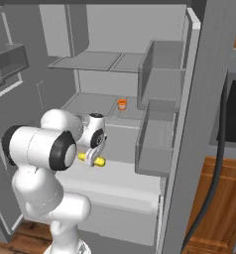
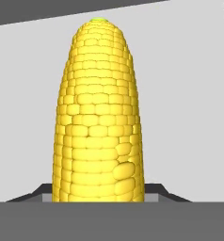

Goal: Place the tomato and corn inside the fridge drawer. Close the drawer after placing the vegetables.

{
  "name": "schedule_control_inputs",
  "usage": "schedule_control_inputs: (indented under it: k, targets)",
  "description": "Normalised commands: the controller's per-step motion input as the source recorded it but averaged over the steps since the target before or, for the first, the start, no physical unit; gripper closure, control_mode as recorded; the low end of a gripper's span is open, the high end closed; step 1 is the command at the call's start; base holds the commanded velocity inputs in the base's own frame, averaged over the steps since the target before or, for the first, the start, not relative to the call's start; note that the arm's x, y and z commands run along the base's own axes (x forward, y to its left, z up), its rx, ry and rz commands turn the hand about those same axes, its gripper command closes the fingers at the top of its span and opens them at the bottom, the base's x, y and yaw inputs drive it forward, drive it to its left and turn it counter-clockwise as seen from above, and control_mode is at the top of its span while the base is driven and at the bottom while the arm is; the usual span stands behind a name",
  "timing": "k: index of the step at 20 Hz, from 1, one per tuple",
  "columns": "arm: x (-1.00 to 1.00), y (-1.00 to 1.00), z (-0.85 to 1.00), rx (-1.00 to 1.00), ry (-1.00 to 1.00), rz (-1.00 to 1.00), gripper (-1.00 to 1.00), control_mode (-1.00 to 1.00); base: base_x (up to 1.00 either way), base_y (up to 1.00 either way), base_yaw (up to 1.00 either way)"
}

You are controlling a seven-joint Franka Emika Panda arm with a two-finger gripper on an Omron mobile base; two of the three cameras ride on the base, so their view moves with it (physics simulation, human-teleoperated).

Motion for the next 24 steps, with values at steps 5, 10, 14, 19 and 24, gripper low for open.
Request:
schedule_control_inputs:
  k: [5, 10, 14, 19, 24]
  targets:
    - [0.07, 0.01, -0.66, -0.01, -0.01, 0.07, 1.0, -1.0, 0.0, 0.0, 0.0]
    - [0.13, 0.02, -0.46, 0.0, -0.02, 0.01, 1.0, -1.0, 0.0, 0.0, 0.0]
    - [0.18, 0.02, -0.44, 0.0, 0.0, 0.0, 1.0, -1.0, 0.0, 0.0, 0.0]
    - [0.01, 0.03, -0.43, 0.0, 0.0, 0.0, 1.0, -1.0, 0.0, 0.0, 0.0]
    - [0.0, 0.13, -0.47, 0.0, 0.0, 0.0, -1.0, -1.0, 0.0, 0.0, 0.0]
